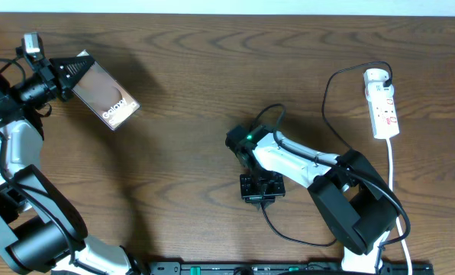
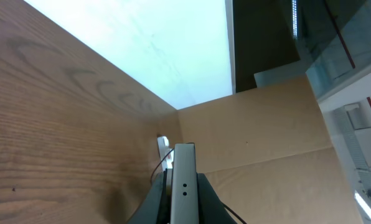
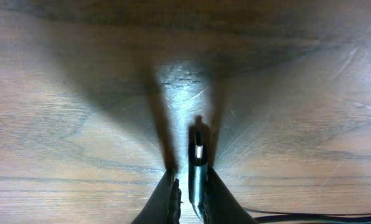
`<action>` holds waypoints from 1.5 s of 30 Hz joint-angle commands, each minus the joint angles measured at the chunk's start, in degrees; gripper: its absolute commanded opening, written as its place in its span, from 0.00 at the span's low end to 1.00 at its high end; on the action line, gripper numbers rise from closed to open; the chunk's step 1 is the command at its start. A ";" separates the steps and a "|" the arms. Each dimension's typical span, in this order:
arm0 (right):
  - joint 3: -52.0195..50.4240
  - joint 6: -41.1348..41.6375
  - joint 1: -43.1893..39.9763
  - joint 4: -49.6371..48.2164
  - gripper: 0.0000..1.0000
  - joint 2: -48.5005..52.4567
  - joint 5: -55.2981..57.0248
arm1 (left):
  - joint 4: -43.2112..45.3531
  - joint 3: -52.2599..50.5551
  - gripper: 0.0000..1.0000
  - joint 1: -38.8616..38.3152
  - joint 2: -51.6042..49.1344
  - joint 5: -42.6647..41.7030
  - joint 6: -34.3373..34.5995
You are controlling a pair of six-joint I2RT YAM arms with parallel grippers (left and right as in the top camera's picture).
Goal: Plug charger to phone and switch on socket
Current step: 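Close the right gripper on the cable just behind the USB-C plug, then lift the cable end and move it toward the phone's bottom edge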
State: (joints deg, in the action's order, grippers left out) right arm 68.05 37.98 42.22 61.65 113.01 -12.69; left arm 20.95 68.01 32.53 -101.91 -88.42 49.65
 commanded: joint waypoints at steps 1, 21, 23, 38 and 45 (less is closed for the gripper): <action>-1.53 -0.79 -0.57 -2.10 0.11 1.51 1.57 | 0.11 0.35 0.07 0.07 0.28 -1.73 0.31; 8.17 -19.85 -4.39 -6.25 0.01 1.46 -12.96 | -0.26 0.35 0.07 0.07 0.28 -1.73 0.28; 12.02 -26.99 -5.77 -7.96 0.01 1.46 -21.64 | -0.26 0.35 0.07 0.07 0.28 -1.70 0.17; 24.09 -54.80 -9.94 -14.58 0.01 1.49 -60.43 | -0.20 0.35 0.08 -5.46 0.33 -1.73 -0.55; 24.09 -54.97 -8.04 -14.51 0.01 1.49 -60.54 | 2.34 0.35 0.07 -12.31 0.33 -1.73 -0.52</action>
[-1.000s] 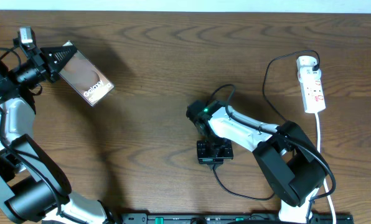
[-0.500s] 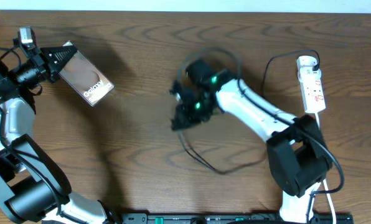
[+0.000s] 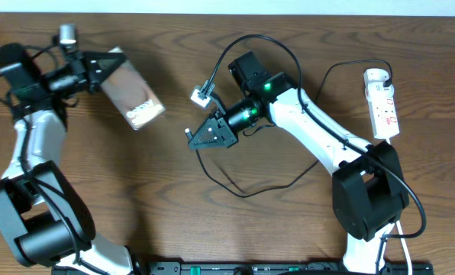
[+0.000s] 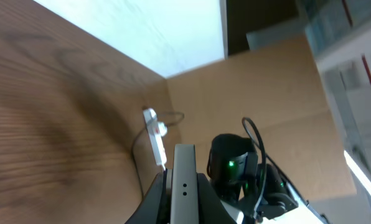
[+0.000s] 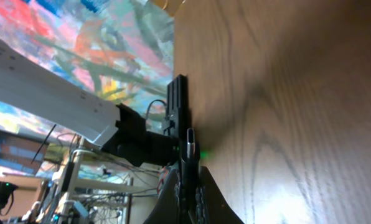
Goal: Plug charger to phone and switch on socket
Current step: 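Lift the cable end and move it toward the phone's bottom edge, then align the USB-C plug with the phone's bottom port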
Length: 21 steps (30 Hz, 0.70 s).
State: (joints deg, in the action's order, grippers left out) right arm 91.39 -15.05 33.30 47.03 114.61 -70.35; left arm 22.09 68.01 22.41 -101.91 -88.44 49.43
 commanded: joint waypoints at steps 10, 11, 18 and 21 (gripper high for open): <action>0.74 -1.95 1.68 0.02 0.01 -0.11 -2.91 | 1.84 0.35 0.07 -5.49 0.33 -1.68 0.15; 0.74 -1.95 1.68 0.02 0.01 -0.11 -2.91 | 1.81 0.35 0.07 -5.79 0.33 -1.68 0.17; 0.74 -5.35 1.66 -1.53 0.01 -0.11 -5.84 | 2.54 0.35 0.07 -7.76 0.33 -1.66 0.59; 0.68 -6.99 1.57 -1.64 0.01 -0.02 -7.61 | 2.51 0.35 0.07 -7.58 0.33 -1.66 0.59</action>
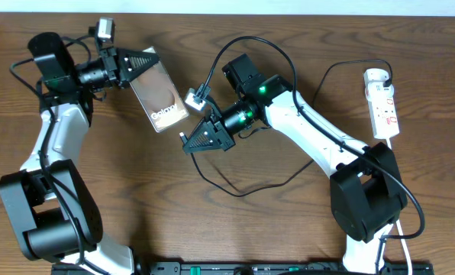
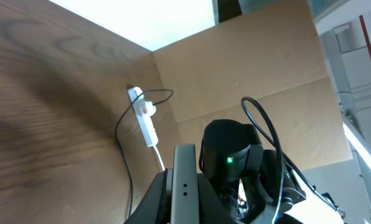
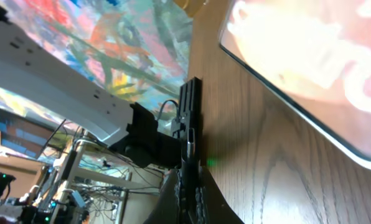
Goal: Plug charger to phone and switch on socket
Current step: 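Align the USB-C plug with the phone's bottom port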
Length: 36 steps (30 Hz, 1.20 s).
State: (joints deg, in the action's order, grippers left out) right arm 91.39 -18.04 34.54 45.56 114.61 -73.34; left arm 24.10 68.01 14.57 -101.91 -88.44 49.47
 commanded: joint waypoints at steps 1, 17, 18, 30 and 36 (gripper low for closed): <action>0.66 -5.03 0.31 -0.15 0.01 0.22 -5.68 | 0.50 0.35 0.07 0.31 0.33 -1.66 0.55; 0.66 -5.73 0.22 -6.05 0.01 8.00 -16.17 | 0.72 0.35 0.07 0.61 0.33 -1.68 0.50; 0.66 -5.73 0.22 -6.21 0.01 8.00 -16.17 | 0.70 0.35 0.07 0.61 0.33 -1.68 0.50; 0.66 0.52 0.22 -12.83 0.01 8.00 -16.17 | 0.66 0.35 0.07 0.46 0.33 -1.70 -0.11; 0.66 3.48 0.22 -16.48 0.01 8.00 -16.17 | 0.61 0.35 0.08 0.46 0.33 -1.70 -0.09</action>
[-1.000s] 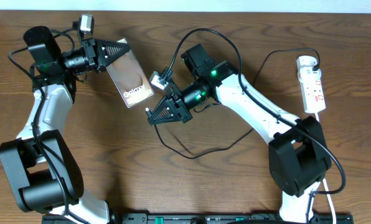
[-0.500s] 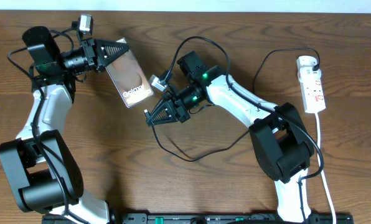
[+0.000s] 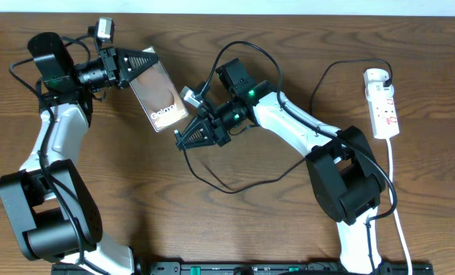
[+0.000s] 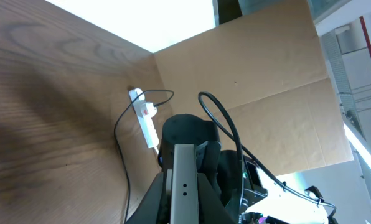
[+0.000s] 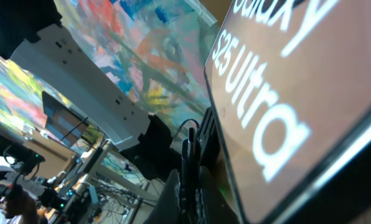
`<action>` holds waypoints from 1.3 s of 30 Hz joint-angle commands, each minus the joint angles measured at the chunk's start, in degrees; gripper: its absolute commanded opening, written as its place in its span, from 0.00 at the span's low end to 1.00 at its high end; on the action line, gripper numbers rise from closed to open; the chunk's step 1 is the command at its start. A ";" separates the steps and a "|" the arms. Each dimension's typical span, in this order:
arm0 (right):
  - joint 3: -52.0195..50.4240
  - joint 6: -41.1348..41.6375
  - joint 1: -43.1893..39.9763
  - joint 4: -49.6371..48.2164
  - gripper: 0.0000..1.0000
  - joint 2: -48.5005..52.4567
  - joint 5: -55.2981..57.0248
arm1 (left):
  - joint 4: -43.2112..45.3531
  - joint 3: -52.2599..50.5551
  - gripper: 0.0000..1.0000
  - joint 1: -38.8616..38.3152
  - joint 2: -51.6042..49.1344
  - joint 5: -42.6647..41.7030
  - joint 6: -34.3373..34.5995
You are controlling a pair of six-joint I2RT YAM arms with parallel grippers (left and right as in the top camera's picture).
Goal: Plug charger to phone and switch on socket
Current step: 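Align the USB-C plug with the phone's bottom port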
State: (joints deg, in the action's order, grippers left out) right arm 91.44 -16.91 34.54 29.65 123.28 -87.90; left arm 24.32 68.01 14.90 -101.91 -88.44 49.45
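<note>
The phone (image 3: 160, 98), its screen reading "Galaxy", is held in the air at the upper left, with my left gripper (image 3: 138, 61) shut on its upper end. The left wrist view shows its grey edge (image 4: 184, 180) between the fingers. My right gripper (image 3: 183, 139) is shut on the black charger plug (image 5: 188, 155), which points left, just below and right of the phone's lower end. The phone screen (image 5: 297, 93) fills the right wrist view, close to the plug. Whether they touch cannot be told. The white socket strip (image 3: 382, 103) lies at the far right.
The black charger cable (image 3: 235, 187) loops over the middle of the wooden table (image 3: 98, 206) and runs up to the socket strip (image 4: 145, 118). The right arm (image 3: 304, 130) spans from the front right base to the centre.
My right gripper has moved a little left with the plug and is now much closer to the phone's lower end. The left arm and phone have not moved.
First my left gripper held the phone at the far left, while the right was low at the table's middle, shut on the plug. Then the plug was raised and pointing left, with the phone nearer the centre. The phone came closer still, and now the plug is beside it.
</note>
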 commanded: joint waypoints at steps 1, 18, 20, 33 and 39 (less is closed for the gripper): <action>0.61 2.34 0.22 -0.74 0.01 -0.68 -1.62 | 0.33 0.35 0.07 0.11 0.33 -1.70 -0.07; 0.61 9.22 -1.38 -0.74 0.01 -0.68 -0.76 | 0.48 0.35 0.07 -1.31 0.33 -1.73 -0.79; 0.61 9.62 -1.68 -0.72 0.01 -0.68 -0.79 | 0.48 0.35 0.07 -1.31 0.33 -1.73 -0.79; 0.61 9.64 -1.51 -0.76 0.01 -0.68 -0.74 | 0.46 0.35 0.07 -1.51 0.33 -1.73 -1.42; 0.61 10.08 -1.49 -0.74 0.01 -0.68 -0.74 | 0.46 0.35 0.07 -2.36 0.33 -1.73 -2.10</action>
State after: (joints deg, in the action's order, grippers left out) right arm 91.44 -7.70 33.12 28.93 123.28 -87.66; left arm 24.36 68.01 13.52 -101.91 -88.38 48.42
